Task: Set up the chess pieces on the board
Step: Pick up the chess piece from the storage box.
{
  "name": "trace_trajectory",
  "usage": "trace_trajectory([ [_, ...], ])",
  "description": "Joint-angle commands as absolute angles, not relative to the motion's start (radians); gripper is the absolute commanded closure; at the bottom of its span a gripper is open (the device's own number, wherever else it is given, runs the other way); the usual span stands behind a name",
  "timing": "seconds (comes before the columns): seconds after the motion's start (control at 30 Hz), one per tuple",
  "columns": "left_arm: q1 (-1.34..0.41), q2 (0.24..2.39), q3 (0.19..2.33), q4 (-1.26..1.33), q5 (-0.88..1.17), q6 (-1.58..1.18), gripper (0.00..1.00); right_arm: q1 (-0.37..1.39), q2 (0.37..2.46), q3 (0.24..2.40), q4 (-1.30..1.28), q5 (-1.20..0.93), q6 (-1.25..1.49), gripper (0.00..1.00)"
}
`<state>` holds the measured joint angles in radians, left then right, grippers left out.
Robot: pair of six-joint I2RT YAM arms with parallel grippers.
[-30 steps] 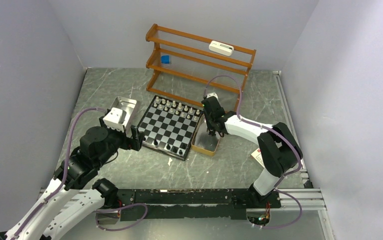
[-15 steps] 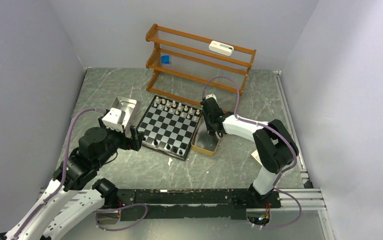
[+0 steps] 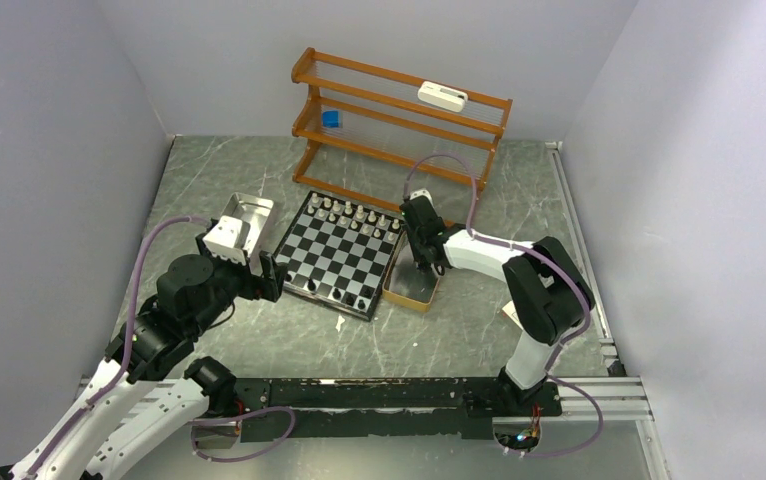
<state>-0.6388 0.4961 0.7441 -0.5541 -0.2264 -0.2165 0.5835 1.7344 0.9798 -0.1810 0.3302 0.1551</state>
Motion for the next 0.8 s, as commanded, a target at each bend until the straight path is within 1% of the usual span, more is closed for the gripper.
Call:
trace_trajectory([
  [0.0, -0.643, 0.483, 0.741, -0.532, -0.243, -0.211, 0.02, 0.575, 1.746, 0.998, -0.166, 0.345, 0.163, 0.76],
  [0.27, -0.644, 0.483, 0.741, -0.532, -0.243, -0.209, 0.03, 0.576, 1.724, 0.986, -0.164, 0.353, 0.164, 0.83],
  [0.63, -0.644, 0.476, 0.741, -0.534, -0.249, -0.212, 0.02, 0.575, 1.656, 0.990, -0.224, 0.332, 0.179, 0.88],
  [0.77, -0.644, 0.478, 0.741, -0.534, -0.247, -0.213, 0.03, 0.576, 1.629, 1.001, -0.269, 0.315, 0.189, 0.88],
])
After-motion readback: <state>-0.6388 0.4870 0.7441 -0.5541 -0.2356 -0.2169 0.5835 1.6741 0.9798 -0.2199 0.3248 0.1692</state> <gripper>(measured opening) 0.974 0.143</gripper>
